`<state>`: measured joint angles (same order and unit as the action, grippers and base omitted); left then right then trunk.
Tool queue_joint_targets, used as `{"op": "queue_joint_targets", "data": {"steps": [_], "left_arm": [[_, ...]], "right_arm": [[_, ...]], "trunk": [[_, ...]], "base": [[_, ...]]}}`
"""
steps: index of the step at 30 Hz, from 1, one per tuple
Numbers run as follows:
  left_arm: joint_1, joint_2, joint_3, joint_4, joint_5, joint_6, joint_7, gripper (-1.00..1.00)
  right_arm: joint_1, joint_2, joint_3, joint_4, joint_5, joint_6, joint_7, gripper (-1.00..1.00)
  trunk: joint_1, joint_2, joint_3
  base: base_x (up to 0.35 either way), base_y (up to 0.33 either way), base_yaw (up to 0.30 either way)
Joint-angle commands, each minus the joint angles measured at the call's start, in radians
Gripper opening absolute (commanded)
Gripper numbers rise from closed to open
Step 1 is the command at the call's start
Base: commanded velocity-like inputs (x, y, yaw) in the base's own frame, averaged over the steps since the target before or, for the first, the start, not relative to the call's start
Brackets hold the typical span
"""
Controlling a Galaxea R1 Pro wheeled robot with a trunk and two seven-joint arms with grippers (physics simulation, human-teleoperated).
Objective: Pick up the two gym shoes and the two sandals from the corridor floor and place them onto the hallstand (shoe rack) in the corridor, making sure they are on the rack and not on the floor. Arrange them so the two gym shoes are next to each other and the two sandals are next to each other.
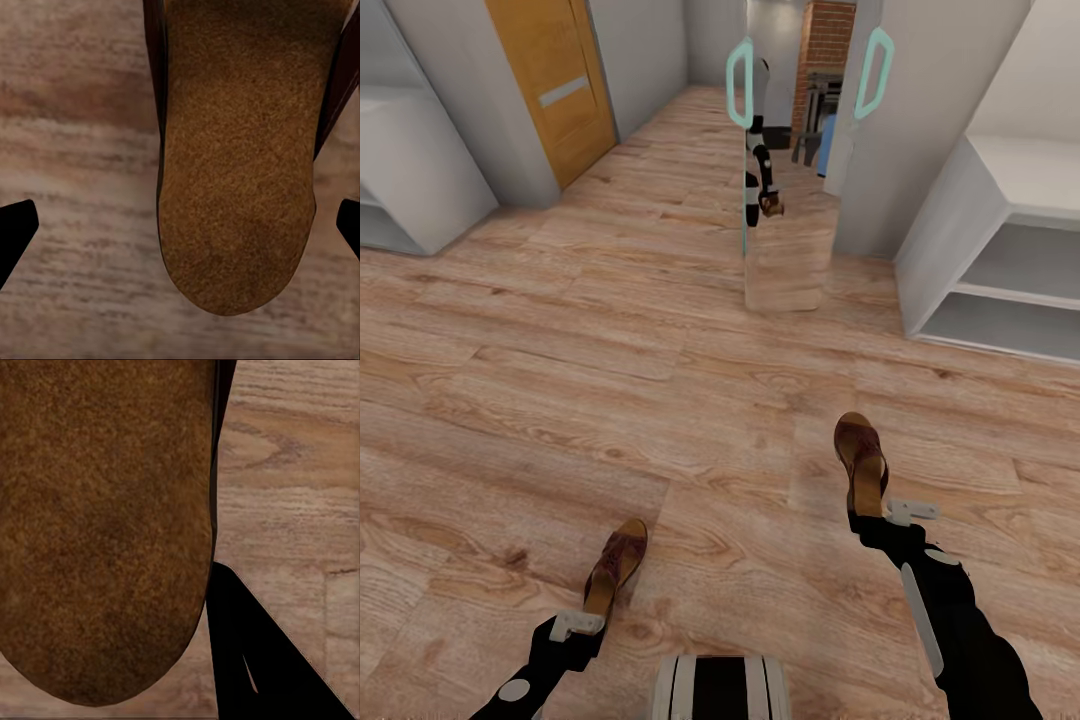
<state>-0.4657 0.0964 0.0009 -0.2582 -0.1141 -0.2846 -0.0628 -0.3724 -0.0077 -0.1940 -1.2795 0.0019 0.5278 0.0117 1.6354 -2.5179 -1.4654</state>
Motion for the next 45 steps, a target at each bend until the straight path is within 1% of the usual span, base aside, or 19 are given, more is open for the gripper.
{"op": "queue_joint_targets", "data": {"steps": [1,3,12,20,24,26,30,35,45], "left_arm": [[0.000,0.000,0.001,0.001,-0.009,-0.004,0.000,1.00],[-0.001,0.000,0.001,-0.002,-0.009,-0.004,0.000,1.00],[-0.001,0.000,-0.005,-0.045,-0.010,-0.004,0.000,1.00],[-0.001,0.000,-0.005,-0.050,-0.010,-0.004,0.000,1.00],[-0.001,0.000,-0.005,-0.050,-0.013,-0.004,0.000,1.00],[-0.001,0.000,-0.005,-0.050,-0.021,-0.004,0.000,1.00],[-0.001,0.000,-0.005,-0.050,-0.022,-0.004,0.000,1.00],[-0.001,0.000,-0.005,-0.053,-0.022,-0.004,0.000,1.00],[-0.001,0.000,-0.007,-0.077,-0.022,-0.004,0.000,1.00]], "right_arm": [[0.000,0.000,0.000,-0.001,-0.003,0.006,-0.002,-1.00],[0.000,0.000,0.000,-0.001,-0.003,0.006,-0.002,-1.00],[0.000,0.000,0.000,-0.001,-0.003,0.006,-0.002,-1.00],[0.000,0.000,0.000,-0.001,-0.003,0.006,-0.003,-1.00],[0.000,0.000,-0.001,-0.001,-0.003,0.006,-0.002,-1.00],[0.000,0.000,-0.001,-0.001,-0.003,0.006,-0.002,-1.00],[0.000,0.000,-0.001,-0.001,-0.003,0.006,-0.003,-1.00],[0.000,0.000,-0.001,-0.001,-0.003,0.006,-0.002,-1.00],[0.000,0.000,-0.001,-0.001,-0.003,0.006,-0.002,-1.00]], "trunk": [[0.000,-0.001,-0.006],[0.001,-0.001,-0.017],[0.001,-0.001,-0.022],[0.005,-0.003,-0.063],[0.005,-0.003,-0.065],[0.005,-0.003,-0.067],[0.005,-0.003,-0.072],[0.007,-0.004,-0.099],[0.007,-0.004,-0.101]], "base": [[0.000,0.000,0.000],[0.000,0.000,0.000],[0.000,0.000,0.000],[0.000,0.000,0.000],[0.000,0.000,0.000],[0.000,0.000,0.000],[0.000,0.000,0.000],[0.000,0.000,0.000],[0.000,0.000,0.000]]}}
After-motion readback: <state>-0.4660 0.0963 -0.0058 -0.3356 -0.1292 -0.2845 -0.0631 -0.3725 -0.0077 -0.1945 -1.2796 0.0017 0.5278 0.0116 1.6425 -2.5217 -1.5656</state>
